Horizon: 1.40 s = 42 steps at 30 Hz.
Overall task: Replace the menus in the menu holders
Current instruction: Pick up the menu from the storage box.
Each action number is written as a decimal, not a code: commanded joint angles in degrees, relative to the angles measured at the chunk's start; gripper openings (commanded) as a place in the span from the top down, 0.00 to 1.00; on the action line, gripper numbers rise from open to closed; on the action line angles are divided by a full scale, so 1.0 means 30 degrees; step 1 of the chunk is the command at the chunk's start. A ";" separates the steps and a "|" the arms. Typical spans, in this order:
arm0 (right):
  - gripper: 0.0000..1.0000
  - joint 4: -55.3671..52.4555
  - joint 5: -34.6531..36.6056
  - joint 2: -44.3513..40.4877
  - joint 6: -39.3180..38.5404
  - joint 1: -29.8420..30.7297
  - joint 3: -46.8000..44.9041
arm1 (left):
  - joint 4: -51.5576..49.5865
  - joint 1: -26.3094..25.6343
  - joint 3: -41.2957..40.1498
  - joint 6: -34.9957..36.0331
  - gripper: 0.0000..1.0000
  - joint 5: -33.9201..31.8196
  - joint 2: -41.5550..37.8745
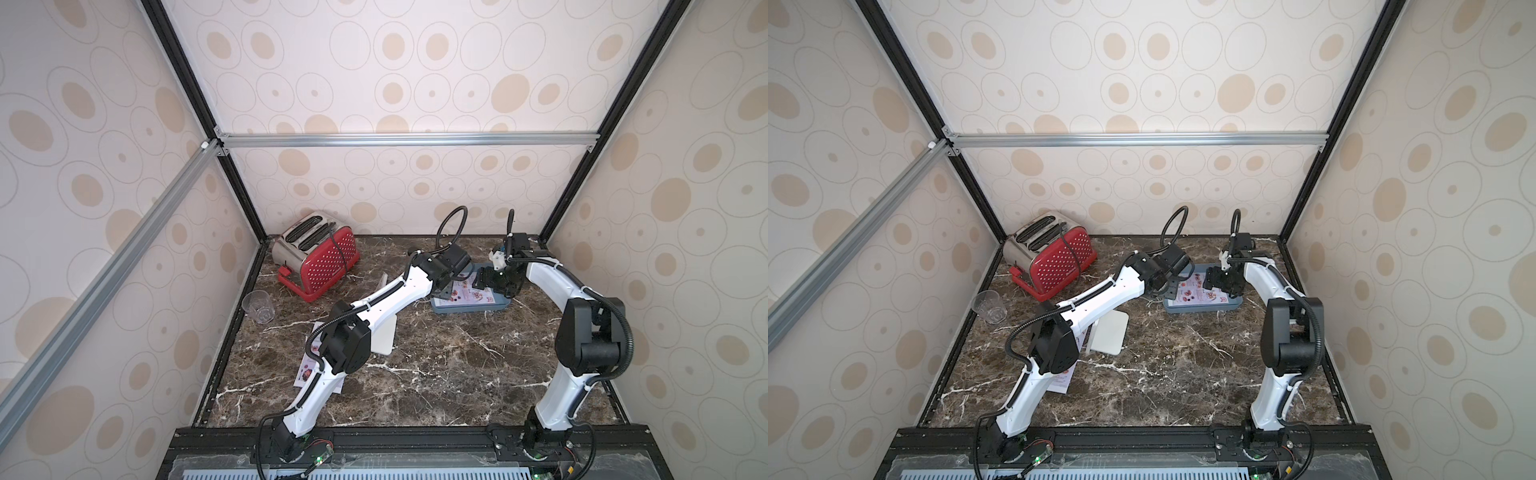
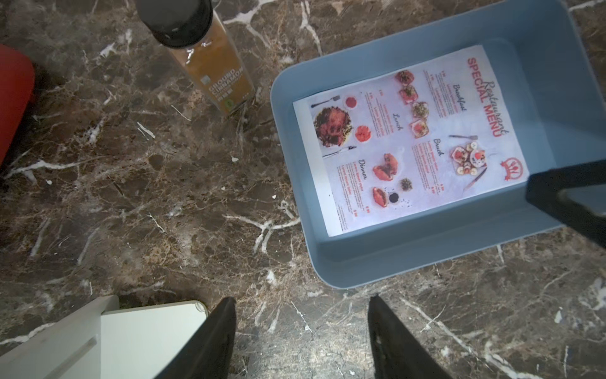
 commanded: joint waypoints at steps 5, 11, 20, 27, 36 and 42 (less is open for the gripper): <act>0.18 0.0248 0.1512 0.2036 -0.0966 0.0036 0.1442 | 0.0272 0.0392 0.1729 -0.0644 0.41 -0.0279 0.2302; 0.18 -0.0263 0.2333 0.3915 -0.1451 -0.0213 0.3206 | 0.0333 0.0482 0.1831 -0.0906 0.43 -0.0384 0.3113; 0.18 -0.1455 0.1972 0.6095 -0.1730 -0.0681 0.5080 | 0.0502 0.0773 0.1955 -0.1023 0.53 0.0505 0.3860; 0.18 -0.1881 0.1072 0.7175 -0.1686 -0.0884 0.5337 | 0.0609 0.0774 0.1979 -0.0978 0.61 0.1046 0.4213; 0.18 -0.1901 -0.5404 0.7484 -0.1821 -0.1164 0.4995 | 0.0763 0.0767 0.1992 -0.0920 0.69 0.1372 0.4435; 0.18 -0.1370 -0.9327 0.6943 -0.1921 -0.1630 0.4099 | 0.0967 0.0760 0.2021 -0.0826 0.71 0.1390 0.4406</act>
